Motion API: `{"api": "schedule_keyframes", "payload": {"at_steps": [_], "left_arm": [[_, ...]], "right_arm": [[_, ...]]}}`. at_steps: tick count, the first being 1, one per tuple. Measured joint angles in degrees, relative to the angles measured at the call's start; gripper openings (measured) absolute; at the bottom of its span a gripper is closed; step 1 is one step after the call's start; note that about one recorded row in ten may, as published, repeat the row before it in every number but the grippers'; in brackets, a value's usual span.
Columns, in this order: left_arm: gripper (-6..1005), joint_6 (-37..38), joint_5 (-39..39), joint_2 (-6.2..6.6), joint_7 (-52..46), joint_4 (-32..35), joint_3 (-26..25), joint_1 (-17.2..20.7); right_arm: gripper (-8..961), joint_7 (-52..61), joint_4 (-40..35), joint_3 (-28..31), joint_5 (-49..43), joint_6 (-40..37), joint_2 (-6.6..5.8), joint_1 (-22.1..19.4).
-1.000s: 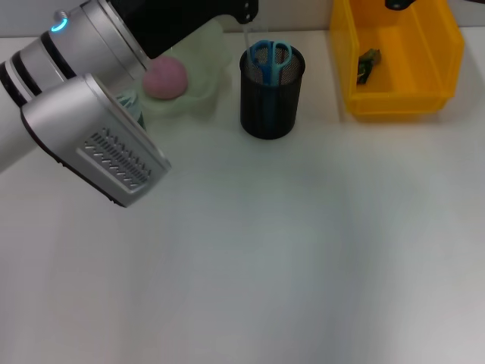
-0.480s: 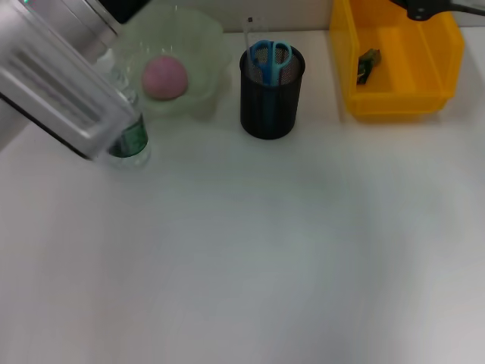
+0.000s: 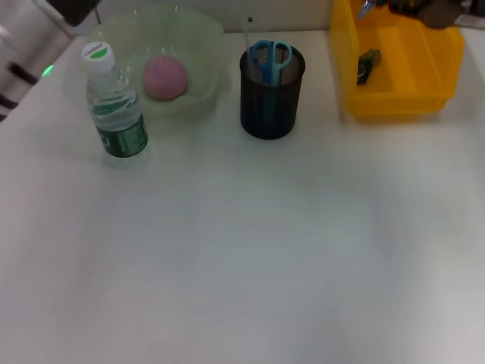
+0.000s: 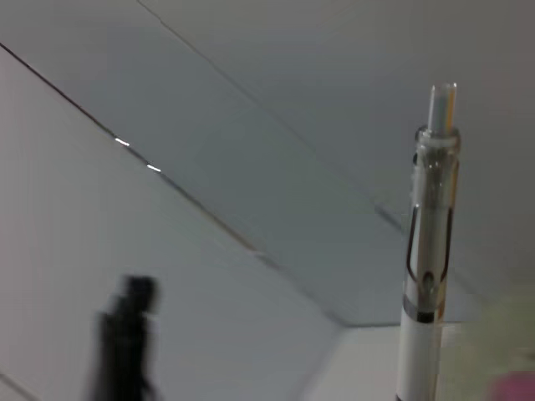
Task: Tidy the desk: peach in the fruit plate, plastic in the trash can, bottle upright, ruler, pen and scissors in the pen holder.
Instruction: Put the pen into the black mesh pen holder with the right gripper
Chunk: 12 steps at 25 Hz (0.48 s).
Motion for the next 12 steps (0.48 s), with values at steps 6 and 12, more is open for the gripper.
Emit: {"api": "schedule_keyframes", "payload": {"at_steps": [6, 12], "left_arm": [[40, 0.01, 1.6, 0.41, -15.24, -1.36, -2.46, 1.69], [41, -0.09, 13.22, 1.12, -31.28, -1.47, -7.47, 1.2]], "right_arm": [[110, -7.34, -3.45, 0.01, -8.16, 8.76, 3.25, 0.52], [110, -17.13, -5.19, -1.94, -10.67, 15.97, 7.1, 1.17]]}}
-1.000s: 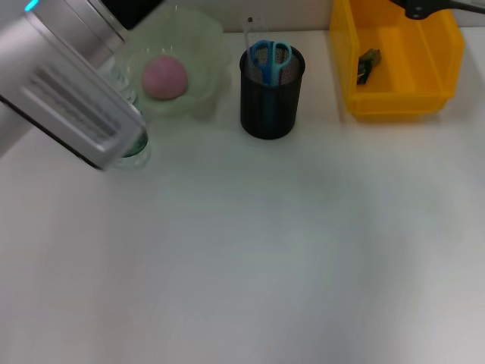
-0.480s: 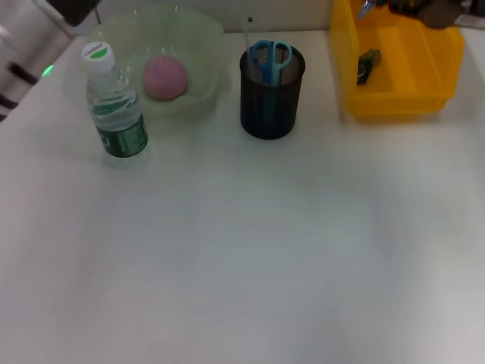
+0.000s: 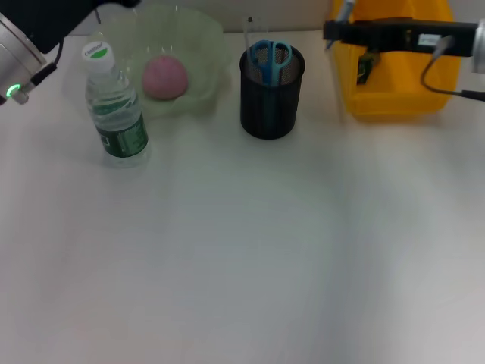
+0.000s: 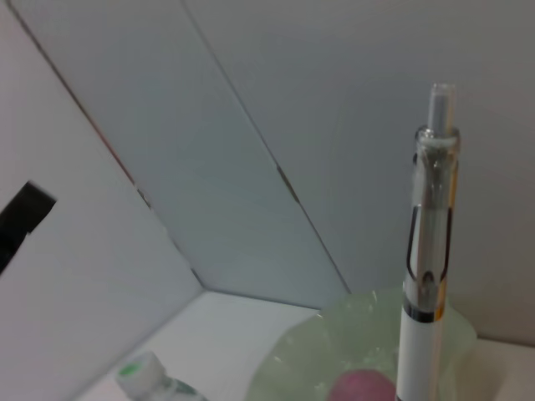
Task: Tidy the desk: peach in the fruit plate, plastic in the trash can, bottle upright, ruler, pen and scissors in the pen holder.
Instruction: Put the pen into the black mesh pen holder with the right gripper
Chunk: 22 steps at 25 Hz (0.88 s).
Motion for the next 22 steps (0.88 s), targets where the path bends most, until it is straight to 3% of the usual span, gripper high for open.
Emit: {"api": "schedule_keyframes", "payload": {"at_steps": [4, 10, 22], "left_arm": [[42, 0.06, 5.91, -0.34, -5.29, -0.69, -3.54, -0.89], [113, -0.12, 7.96, -0.46, -8.21, -2.07, -5.94, -1.28], [573, -0.23, 10.58, -0.2, -10.08, -5.59, -8.31, -2.39]], "right_arm": [[110, -6.53, -0.06, -1.01, 0.18, 3.78, 1.94, 0.1], [110, -9.72, 0.61, -5.54, 0.31, 9.14, 3.0, 0.8], [119, -20.83, 5.39, -12.66, 6.88, 15.53, 3.47, 2.34]]}}
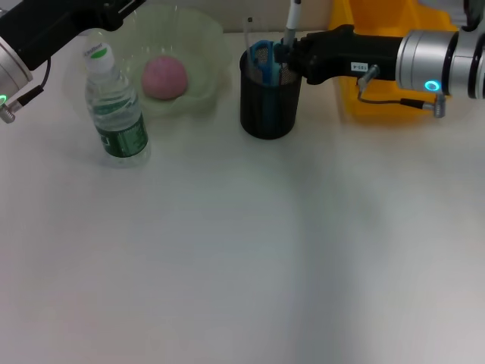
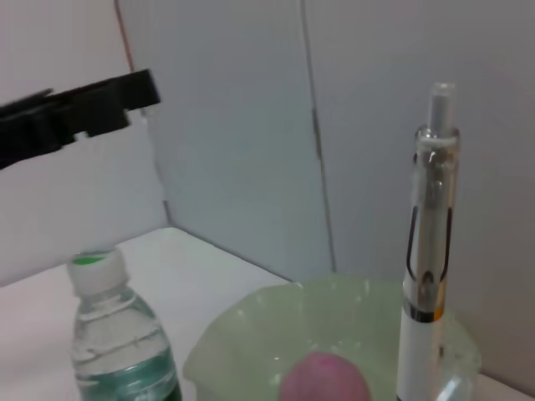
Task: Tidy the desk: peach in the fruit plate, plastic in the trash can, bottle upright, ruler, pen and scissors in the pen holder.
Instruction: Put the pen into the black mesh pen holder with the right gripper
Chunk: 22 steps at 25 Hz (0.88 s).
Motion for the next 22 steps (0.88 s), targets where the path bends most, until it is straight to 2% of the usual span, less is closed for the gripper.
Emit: {"api": "schedule_keyframes", "payload": {"at_steps": [4, 11, 15, 21, 22], "left_arm": [[651, 0.0, 0.02, 0.02, -0.33, -0.13, -0.02, -0.25], [660, -0.06, 1.48, 0.04, -0.5, -0.49, -0.07, -1.14], [666, -0.06, 1.57, 0.03, -0.57, -0.49, -0.1, -1.38], [674, -0.05, 1.57, -0.03, -0.6, -0.49, -0.11, -1.44], [675, -0.05, 1.57, -0.03, -0.6, -0.48, -0.11, -1.46]], "right_arm": [[122, -0.47, 0.19, -0.25, -0.04, 0.05, 0.01, -0.04], [128, -1.11, 1.07, -1.13, -0.12, 1.77, 0.01, -0.18], [132, -1.11, 1.09, -4.59, -0.19, 4.02, -0.01, -0.17], [137, -1.11, 0.77, -6.3, 0.08, 5.87, 0.05, -0.45], [176, -1.11, 0.71, -6.3, 0.14, 5.92, 0.05, -0.5]]}}
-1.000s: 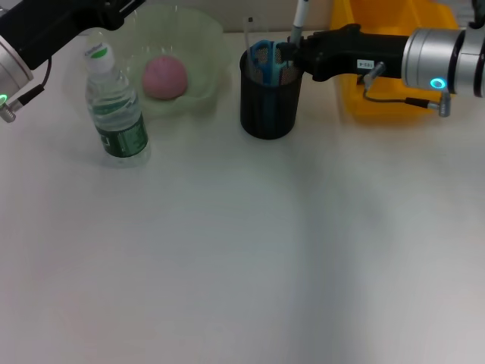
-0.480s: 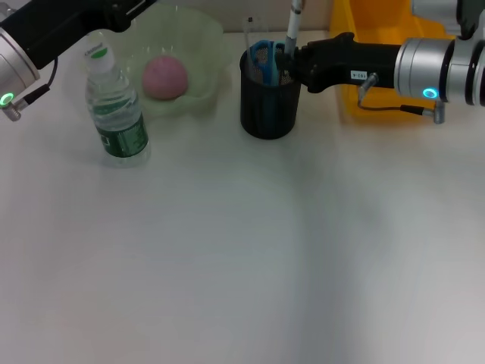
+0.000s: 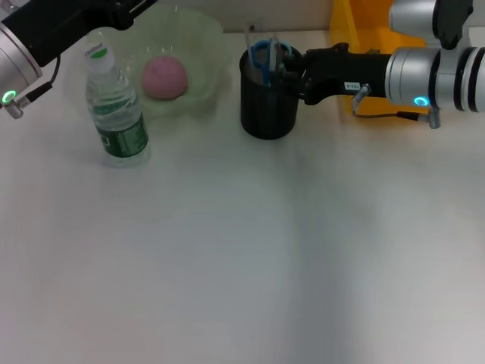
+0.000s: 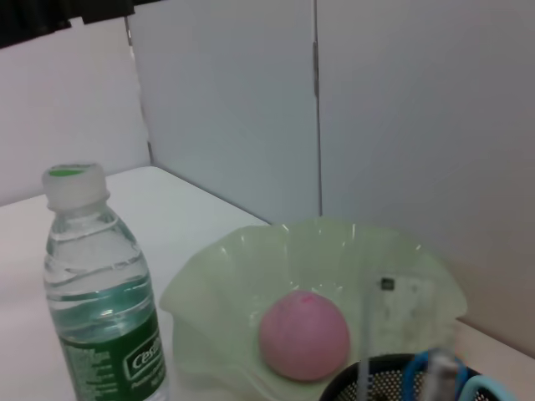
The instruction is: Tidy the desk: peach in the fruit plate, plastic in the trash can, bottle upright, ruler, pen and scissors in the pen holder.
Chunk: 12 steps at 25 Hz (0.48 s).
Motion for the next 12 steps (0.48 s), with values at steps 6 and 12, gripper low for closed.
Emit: {"api": "schedule_keyframes", "payload": {"at_steps": [6, 12], "left_arm": [[683, 0.02, 0.0, -0.1, -0.03, 0.02, 0.0, -0.04], [692, 0.04, -0.03, -0.06, -0.05, 0.03, 0.01, -0.11]], "right_arm": [[374, -0.11, -0.84, 0.41, 0.53, -0.07, 0.04, -0.46], [418, -0.46, -8.64, -1.21, 5.38, -4.77, 0.13, -6.62]]}}
